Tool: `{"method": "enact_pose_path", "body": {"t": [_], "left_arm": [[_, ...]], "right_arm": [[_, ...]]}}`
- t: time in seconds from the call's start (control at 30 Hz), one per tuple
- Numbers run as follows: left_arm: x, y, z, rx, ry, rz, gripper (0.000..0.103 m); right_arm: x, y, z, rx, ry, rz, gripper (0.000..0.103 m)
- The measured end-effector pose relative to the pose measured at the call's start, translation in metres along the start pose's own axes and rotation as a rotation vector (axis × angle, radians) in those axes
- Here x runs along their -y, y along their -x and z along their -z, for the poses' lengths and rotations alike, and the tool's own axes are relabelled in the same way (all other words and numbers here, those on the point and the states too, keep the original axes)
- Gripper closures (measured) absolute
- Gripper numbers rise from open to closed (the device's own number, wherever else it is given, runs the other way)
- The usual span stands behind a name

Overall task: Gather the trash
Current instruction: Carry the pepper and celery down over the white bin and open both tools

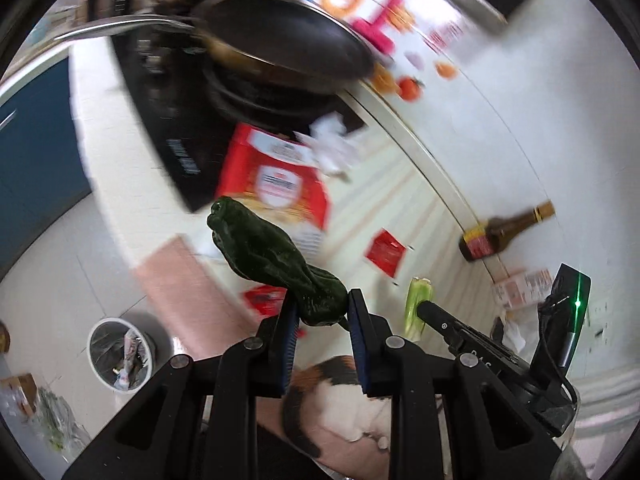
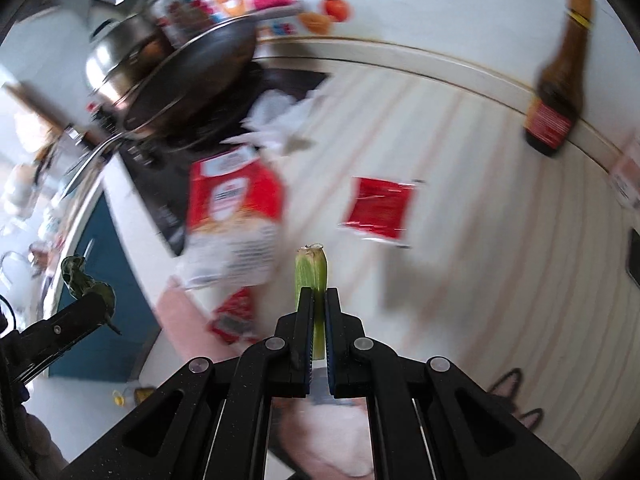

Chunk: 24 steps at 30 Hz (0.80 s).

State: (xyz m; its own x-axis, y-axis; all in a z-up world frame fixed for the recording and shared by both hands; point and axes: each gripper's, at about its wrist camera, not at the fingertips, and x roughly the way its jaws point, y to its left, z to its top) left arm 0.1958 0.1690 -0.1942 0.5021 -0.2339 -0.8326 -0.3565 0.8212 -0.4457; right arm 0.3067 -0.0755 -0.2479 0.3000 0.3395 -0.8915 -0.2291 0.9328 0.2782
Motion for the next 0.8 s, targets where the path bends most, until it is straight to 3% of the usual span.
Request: {"method": "enact_pose_path", "body": {"t": [0.1, 0.23, 0.47, 0.63, 0.8], "left_arm": [[-0.040, 0.021, 0.007, 0.029, 0.073, -0.024, 0.082], [-0.121, 0.047, 0.036, 0.059, 0.228, -0.090, 0.082], [-0.276, 0.053, 0.124, 0.058, 0.521, -0.195, 0.082], [-0.389, -0.011, 0.193, -0.008, 0.694, -0.206, 0.082], [-0.489, -0.122, 0.244, -0.093, 0.787, -0.173, 0.082]], "right_arm": [[-0.046, -0.007, 0.007, -0.025, 0.077, -0.060, 0.098], [-0.114, -0.030, 0.031, -0.094, 0.206, -0.144, 0.098], [-0.241, -0.122, 0.129, -0.281, 0.436, -0.257, 0.098], [-0.284, -0.250, 0.226, -0.441, 0.497, -0.257, 0.098], [-0.280, -0.393, 0.305, -0.547, 0.492, -0.226, 0.098]]}}
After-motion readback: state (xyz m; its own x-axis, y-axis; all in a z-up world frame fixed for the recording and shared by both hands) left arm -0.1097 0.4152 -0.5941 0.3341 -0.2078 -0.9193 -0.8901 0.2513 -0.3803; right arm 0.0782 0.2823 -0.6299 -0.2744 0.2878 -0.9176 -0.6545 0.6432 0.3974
